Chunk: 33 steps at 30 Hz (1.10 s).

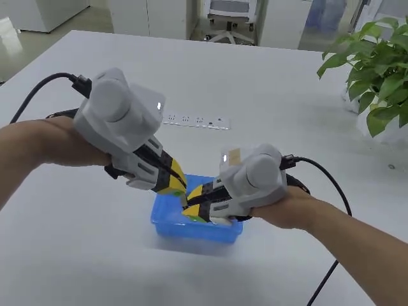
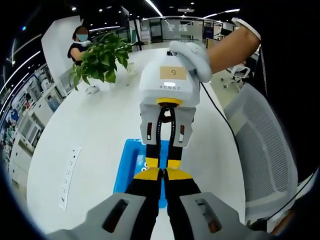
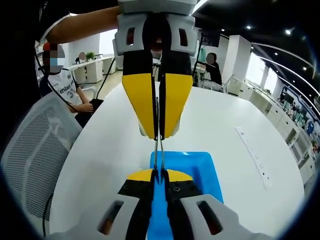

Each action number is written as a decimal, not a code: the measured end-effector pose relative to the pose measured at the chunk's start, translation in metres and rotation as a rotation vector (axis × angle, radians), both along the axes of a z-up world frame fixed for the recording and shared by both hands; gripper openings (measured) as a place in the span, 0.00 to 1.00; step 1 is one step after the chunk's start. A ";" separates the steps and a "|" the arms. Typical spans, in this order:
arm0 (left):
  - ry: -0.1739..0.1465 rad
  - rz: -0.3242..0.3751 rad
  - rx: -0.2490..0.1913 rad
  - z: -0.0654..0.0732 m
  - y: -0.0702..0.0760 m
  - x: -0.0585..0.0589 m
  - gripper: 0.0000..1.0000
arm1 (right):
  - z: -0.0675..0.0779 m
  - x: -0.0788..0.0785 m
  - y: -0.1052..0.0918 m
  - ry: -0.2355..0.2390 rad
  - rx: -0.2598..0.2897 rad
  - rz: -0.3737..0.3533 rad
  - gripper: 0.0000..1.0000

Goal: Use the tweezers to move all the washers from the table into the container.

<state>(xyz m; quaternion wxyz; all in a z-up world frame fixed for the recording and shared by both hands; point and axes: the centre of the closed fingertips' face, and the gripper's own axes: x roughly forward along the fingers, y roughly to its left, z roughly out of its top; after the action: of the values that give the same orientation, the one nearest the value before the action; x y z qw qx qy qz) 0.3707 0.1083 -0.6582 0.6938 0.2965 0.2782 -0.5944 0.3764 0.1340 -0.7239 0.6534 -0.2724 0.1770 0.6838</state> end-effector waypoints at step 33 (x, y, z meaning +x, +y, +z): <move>0.031 -0.016 0.037 -0.024 0.014 -0.048 0.06 | 0.001 -0.044 -0.028 -0.048 -0.129 0.057 0.05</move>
<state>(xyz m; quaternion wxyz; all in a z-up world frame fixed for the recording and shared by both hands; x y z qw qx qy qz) 0.3229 0.1220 -0.6818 0.6791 0.3024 0.2976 -0.5990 0.3323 0.1062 -0.7227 0.6187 -0.3352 0.1973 0.6826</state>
